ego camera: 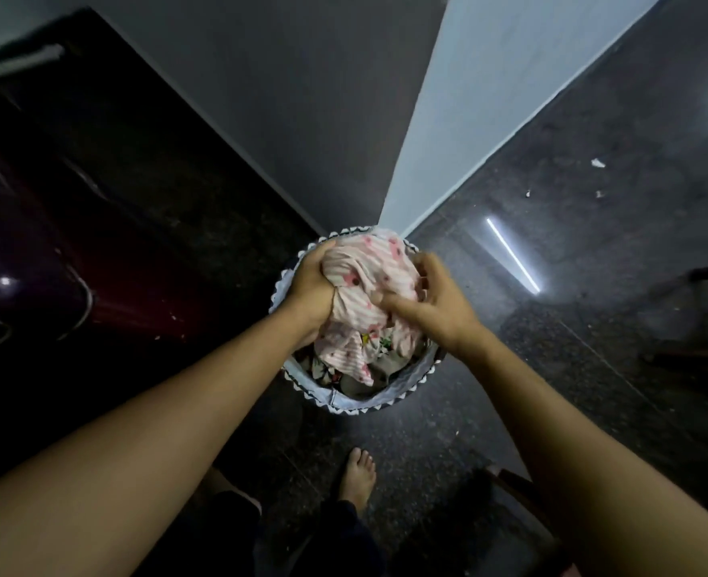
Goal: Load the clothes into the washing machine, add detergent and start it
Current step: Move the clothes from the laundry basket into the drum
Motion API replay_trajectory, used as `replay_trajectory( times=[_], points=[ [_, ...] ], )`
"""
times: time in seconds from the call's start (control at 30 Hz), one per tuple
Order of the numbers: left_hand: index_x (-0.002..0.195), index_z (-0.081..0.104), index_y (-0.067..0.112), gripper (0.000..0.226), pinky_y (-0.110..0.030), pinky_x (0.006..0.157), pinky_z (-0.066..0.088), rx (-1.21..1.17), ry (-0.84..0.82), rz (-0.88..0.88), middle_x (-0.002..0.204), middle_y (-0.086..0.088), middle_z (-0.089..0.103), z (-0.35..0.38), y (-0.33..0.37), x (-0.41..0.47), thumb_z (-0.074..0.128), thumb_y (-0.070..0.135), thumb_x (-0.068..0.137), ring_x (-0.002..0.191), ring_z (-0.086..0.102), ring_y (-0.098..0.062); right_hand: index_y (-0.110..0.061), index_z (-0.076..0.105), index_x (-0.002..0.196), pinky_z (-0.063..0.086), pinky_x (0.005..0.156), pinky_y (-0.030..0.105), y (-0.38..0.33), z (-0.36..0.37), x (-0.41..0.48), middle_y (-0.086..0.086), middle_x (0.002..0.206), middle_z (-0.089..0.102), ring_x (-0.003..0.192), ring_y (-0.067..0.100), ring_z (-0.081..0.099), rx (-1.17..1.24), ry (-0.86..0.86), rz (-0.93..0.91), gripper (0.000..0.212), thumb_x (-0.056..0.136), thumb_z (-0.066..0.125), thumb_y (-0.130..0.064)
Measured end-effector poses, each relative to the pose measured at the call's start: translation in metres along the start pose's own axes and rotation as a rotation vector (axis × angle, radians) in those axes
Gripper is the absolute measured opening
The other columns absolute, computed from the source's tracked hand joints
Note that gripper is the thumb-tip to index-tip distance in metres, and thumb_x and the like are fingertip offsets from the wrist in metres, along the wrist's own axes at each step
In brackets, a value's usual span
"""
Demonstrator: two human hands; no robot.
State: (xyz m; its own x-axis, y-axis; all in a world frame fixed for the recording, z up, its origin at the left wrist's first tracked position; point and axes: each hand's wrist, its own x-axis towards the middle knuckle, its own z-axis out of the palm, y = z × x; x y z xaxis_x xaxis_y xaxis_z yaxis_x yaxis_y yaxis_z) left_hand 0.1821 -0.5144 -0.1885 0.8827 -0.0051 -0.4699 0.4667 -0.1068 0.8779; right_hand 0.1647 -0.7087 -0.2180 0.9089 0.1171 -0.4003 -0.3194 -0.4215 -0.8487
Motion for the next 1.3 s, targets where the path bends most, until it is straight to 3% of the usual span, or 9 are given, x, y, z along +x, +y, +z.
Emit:
replay_trajectory(
  times=[0.1,0.23,0.4,0.53,0.67,0.77,0.87,1.03,1.3],
  points=[
    [0.13,0.058,-0.003,0.032,-0.035,0.087,0.056,-0.118,-0.02,-0.011,0.118,-0.017,0.068,0.002,0.035,-0.015,0.043,-0.004,0.101,0.1,0.065,-0.028,-0.044,0.031,0.146,0.038,0.116,0.039,0.006,-0.014,-0.016,-0.007,0.151,0.039,0.138,0.015,0.043,-0.223,-0.052,0.032,0.11,0.056,0.088,-0.07],
    [0.119,0.069,0.011,0.025,-0.03,0.091,0.057,-0.216,-0.059,0.077,0.114,-0.007,0.074,-0.007,0.107,-0.056,0.053,0.008,0.1,0.111,0.069,-0.024,-0.023,0.036,0.157,0.045,0.103,0.014,0.008,-0.023,-0.039,-0.002,0.161,0.04,0.141,0.016,0.047,-0.08,-0.135,0.189,0.086,0.086,0.08,-0.044],
    [0.118,0.066,0.014,0.024,-0.027,0.084,0.059,-0.187,-0.116,0.236,0.11,-0.005,0.074,-0.022,0.181,-0.122,0.047,0.008,0.104,0.099,0.072,-0.015,-0.026,0.038,0.154,0.045,0.108,0.027,-0.016,-0.021,-0.047,-0.01,0.155,0.045,0.125,0.0,0.053,0.114,-0.077,0.197,0.098,0.073,0.085,-0.058],
    [0.116,0.068,0.019,0.024,-0.034,0.09,0.058,-0.08,-0.035,0.284,0.116,-0.009,0.074,-0.049,0.225,-0.159,0.046,0.017,0.106,0.106,0.07,-0.022,0.002,0.038,0.151,0.058,0.079,0.026,-0.098,-0.04,-0.069,0.023,0.156,0.04,0.116,0.03,0.063,0.338,0.052,0.206,0.048,0.106,0.048,-0.01],
    [0.111,0.069,0.022,0.024,-0.026,0.084,0.055,-0.025,0.078,0.357,0.099,0.005,0.074,-0.091,0.25,-0.186,0.049,0.012,0.103,0.093,0.07,-0.012,-0.008,0.07,0.117,0.059,0.079,0.026,-0.238,-0.059,-0.11,0.005,0.115,0.074,0.11,0.028,0.067,0.406,0.108,-0.126,0.021,0.099,0.058,-0.005],
    [0.122,0.068,0.02,0.031,-0.021,0.087,0.054,0.188,0.066,0.425,0.109,0.006,0.074,-0.129,0.253,-0.195,0.055,0.004,0.098,0.099,0.07,-0.005,-0.021,0.077,0.101,0.057,0.088,0.052,-0.287,-0.065,-0.111,0.011,0.106,0.077,0.108,0.032,0.071,0.501,0.108,-0.148,0.021,0.093,0.057,-0.021],
    [0.114,0.069,0.021,0.024,-0.034,0.094,0.053,0.273,0.088,0.354,0.117,-0.003,0.073,-0.158,0.254,-0.201,0.062,0.007,0.096,0.105,0.069,-0.019,-0.015,0.076,0.102,0.057,0.075,0.038,-0.334,-0.067,-0.119,0.01,0.088,0.073,0.083,0.03,0.069,0.694,0.127,-0.09,0.027,0.091,0.051,-0.02],
    [0.112,0.067,0.018,0.042,-0.044,0.091,0.05,-0.049,-0.118,-0.077,0.11,-0.009,0.071,-0.174,0.266,-0.214,0.043,0.051,0.102,0.098,0.067,-0.028,-0.002,0.063,0.121,0.062,0.082,0.045,-0.393,-0.041,-0.129,0.018,0.111,0.071,0.104,0.031,0.07,0.96,-0.122,-0.125,0.045,0.078,0.071,-0.015],
    [0.146,0.048,0.018,0.067,-0.044,0.112,0.044,-0.102,-0.295,0.472,0.137,-0.01,0.064,-0.196,0.29,-0.234,0.076,0.027,0.086,0.128,0.06,-0.025,0.003,0.064,0.131,0.047,0.106,0.057,-0.466,0.038,-0.134,0.027,0.132,0.064,0.121,0.042,0.063,1.04,-0.181,-0.074,0.049,0.1,0.047,-0.031]
  ],
)
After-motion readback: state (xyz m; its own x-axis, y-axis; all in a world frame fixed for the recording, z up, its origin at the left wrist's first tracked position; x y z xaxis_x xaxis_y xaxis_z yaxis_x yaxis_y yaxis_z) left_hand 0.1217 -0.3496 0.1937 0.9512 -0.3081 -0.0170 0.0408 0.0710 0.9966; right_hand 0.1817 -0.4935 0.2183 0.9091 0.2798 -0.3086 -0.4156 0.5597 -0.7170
